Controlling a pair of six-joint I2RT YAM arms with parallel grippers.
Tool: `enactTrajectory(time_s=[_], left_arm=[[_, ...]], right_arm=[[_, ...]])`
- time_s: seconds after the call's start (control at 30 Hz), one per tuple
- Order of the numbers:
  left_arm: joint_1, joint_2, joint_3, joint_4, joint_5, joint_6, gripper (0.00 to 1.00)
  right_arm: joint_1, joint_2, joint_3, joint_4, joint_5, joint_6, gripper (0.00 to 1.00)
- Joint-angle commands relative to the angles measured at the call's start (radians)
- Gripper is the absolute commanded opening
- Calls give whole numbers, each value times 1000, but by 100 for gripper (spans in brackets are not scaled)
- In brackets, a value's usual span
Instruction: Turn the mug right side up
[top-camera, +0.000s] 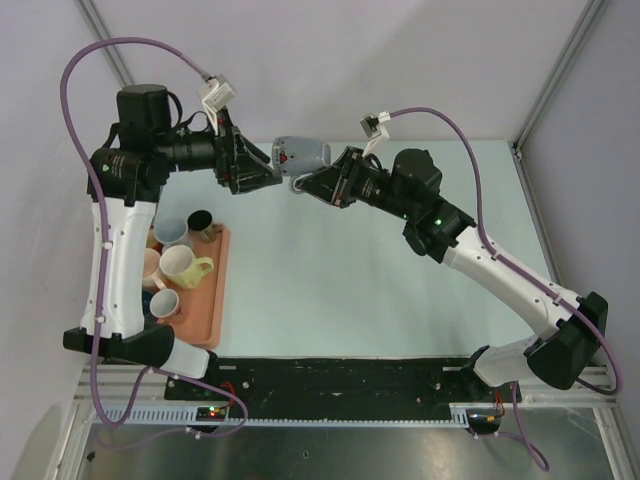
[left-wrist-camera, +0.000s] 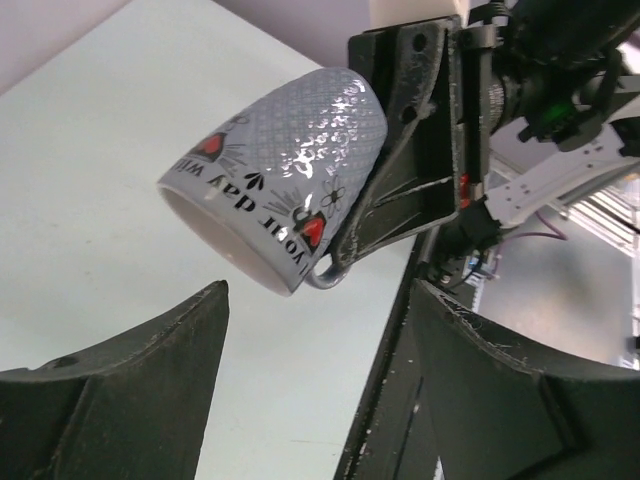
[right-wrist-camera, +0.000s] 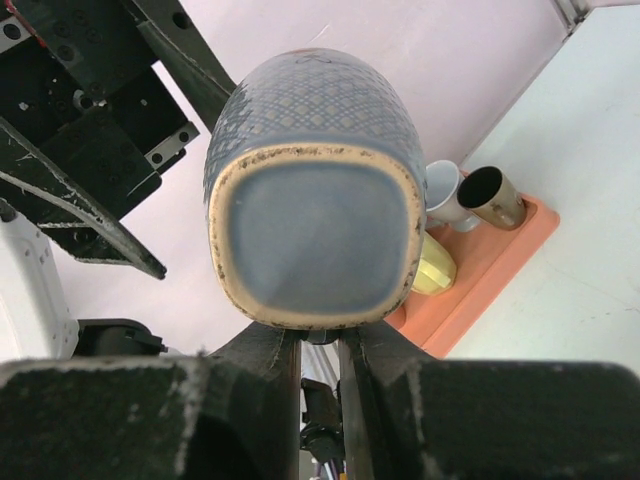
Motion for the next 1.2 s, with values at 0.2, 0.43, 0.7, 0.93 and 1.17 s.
enactTrajectory(time_s=[0.2, 0.43, 0.7, 0.93, 1.17], left_arm=[[-50, 19, 56, 93, 166, -111, 69], [-75, 26, -48, 158, 189, -202, 19], [-11, -5, -175, 165, -55, -162, 0], [-3, -138, -440, -66, -628, 288, 0], [-49, -247, -766, -292, -850, 540, 0]], right_arm=[[30, 19, 22, 168, -55, 52, 0], [58, 84, 34, 250, -120, 92, 0], [54, 78, 10, 8, -11, 38, 59], [41, -2, -46, -395, 227, -98, 99], [31, -114, -181, -479, 386, -163, 99]])
